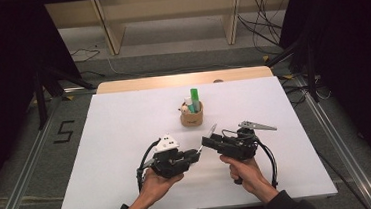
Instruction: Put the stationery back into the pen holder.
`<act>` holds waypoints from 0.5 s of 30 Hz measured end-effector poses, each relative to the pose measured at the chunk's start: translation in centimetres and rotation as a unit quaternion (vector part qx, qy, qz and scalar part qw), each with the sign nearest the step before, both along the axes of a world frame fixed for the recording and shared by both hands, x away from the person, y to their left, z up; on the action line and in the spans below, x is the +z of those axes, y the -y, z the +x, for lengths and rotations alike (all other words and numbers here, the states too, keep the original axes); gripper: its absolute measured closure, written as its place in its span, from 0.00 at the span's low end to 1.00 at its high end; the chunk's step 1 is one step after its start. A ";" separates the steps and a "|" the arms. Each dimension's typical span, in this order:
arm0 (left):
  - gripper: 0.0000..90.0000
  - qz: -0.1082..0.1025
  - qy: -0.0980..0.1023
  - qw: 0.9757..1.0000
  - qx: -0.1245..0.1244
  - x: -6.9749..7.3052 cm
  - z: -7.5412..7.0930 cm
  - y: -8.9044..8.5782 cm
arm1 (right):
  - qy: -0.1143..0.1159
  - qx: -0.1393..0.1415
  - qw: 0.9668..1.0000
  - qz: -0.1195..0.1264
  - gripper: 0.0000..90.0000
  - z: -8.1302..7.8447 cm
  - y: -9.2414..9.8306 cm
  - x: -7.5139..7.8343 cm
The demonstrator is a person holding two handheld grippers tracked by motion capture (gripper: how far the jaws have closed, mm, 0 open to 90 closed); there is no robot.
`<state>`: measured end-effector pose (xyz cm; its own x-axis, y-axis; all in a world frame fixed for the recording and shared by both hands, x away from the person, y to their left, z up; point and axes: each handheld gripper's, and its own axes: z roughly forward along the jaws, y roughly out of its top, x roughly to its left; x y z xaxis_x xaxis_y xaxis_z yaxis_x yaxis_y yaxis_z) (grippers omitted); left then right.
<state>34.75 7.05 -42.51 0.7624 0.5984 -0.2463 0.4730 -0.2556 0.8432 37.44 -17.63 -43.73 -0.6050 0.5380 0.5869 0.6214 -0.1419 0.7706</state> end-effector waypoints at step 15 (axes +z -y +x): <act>0.85 0.002 0.009 1.000 -0.009 0.1 -0.2 0.2 | -0.017 0.009 0.999 0.028 0.75 0.1 -0.2 -0.4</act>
